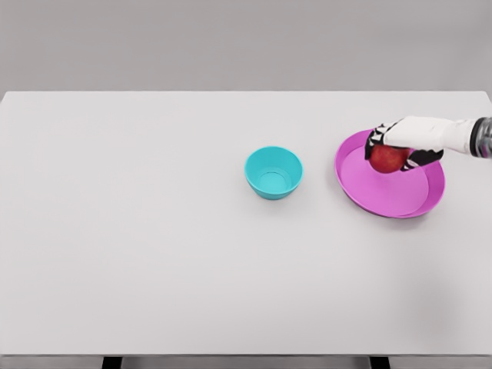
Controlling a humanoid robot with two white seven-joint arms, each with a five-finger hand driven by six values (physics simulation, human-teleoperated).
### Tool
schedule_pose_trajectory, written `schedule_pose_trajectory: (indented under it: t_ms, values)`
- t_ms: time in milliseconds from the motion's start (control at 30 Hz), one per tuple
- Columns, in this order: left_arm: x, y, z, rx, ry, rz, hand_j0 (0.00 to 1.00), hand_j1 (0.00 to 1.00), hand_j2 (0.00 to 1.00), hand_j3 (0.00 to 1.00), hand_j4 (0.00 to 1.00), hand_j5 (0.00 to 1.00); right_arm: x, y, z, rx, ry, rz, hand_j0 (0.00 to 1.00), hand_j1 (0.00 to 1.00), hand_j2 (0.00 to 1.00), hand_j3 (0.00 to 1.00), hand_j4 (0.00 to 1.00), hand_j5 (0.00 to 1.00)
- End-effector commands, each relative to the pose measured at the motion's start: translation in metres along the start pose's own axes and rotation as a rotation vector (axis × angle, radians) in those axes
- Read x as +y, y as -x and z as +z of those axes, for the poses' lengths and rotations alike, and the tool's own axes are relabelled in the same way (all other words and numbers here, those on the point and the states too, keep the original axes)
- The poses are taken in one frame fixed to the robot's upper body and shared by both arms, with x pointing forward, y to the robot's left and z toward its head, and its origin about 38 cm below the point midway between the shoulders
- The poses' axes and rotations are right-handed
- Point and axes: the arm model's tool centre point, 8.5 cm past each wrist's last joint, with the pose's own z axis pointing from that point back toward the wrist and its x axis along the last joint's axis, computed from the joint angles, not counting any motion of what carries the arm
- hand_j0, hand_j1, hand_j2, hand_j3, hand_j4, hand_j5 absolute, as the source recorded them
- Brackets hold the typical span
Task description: Put the apple from the pink plate into the blue bowl with your right arm
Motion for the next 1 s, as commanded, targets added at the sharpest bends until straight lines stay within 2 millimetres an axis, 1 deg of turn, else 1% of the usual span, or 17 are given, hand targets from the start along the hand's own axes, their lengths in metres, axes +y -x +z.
schedule_pose_trajectory:
  t_ms: [0,133,167,333,367,467,533,733,833,967]
  values:
    - [0.0,0.0,0.0,0.0,0.0,0.0,1.0,1.0,1.0,1.0,1.0,1.0,-0.009,-0.004,0.002,-0.009,0.027,0.009,0.44,0.44,0.44,0.44,0.44,0.44]
    - [0.0,0.0,0.0,0.0,0.0,0.0,1.0,1.0,1.0,1.0,1.0,1.0,-0.027,-0.018,0.002,-0.042,0.06,0.057,0.44,0.44,0.44,0.44,0.44,0.44]
    - [0.0,0.0,0.0,0.0,0.0,0.0,1.0,1.0,1.0,1.0,1.0,1.0,-0.028,-0.02,0.001,-0.047,0.062,0.063,0.44,0.44,0.44,0.44,0.44,0.44]
    - [0.0,0.0,0.0,0.0,0.0,0.0,1.0,1.0,1.0,1.0,1.0,1.0,-0.052,-0.05,-0.002,-0.117,0.103,0.148,0.44,0.44,0.44,0.44,0.44,0.44]
    - [0.0,0.0,0.0,0.0,0.0,0.0,1.0,1.0,1.0,1.0,1.0,1.0,-0.057,-0.057,-0.006,-0.135,0.115,0.159,0.44,0.44,0.44,0.44,0.44,0.44]
    - [0.0,0.0,0.0,0.0,0.0,0.0,1.0,1.0,1.0,1.0,1.0,1.0,-0.06,-0.067,-0.017,-0.167,0.129,0.161,0.44,0.44,0.44,0.44,0.44,0.44]
    - [0.0,0.0,0.0,0.0,0.0,0.0,1.0,1.0,1.0,1.0,1.0,1.0,-0.066,-0.076,-0.025,-0.193,0.146,0.166,0.44,0.44,0.44,0.44,0.44,0.44]
    - [0.0,0.0,0.0,0.0,0.0,0.0,1.0,1.0,1.0,1.0,1.0,1.0,-0.075,-0.102,-0.038,-0.262,0.17,0.201,0.44,0.44,0.44,0.44,0.44,0.44]
    - [0.0,0.0,0.0,0.0,0.0,0.0,1.0,1.0,1.0,1.0,1.0,1.0,-0.077,-0.113,-0.048,-0.291,0.178,0.201,0.45,0.45,0.45,0.45,0.45,0.45]
    - [0.0,0.0,0.0,0.0,0.0,0.0,1.0,1.0,1.0,1.0,1.0,1.0,-0.074,-0.127,-0.063,-0.332,0.169,0.201,0.45,0.45,0.45,0.45,0.45,0.45]
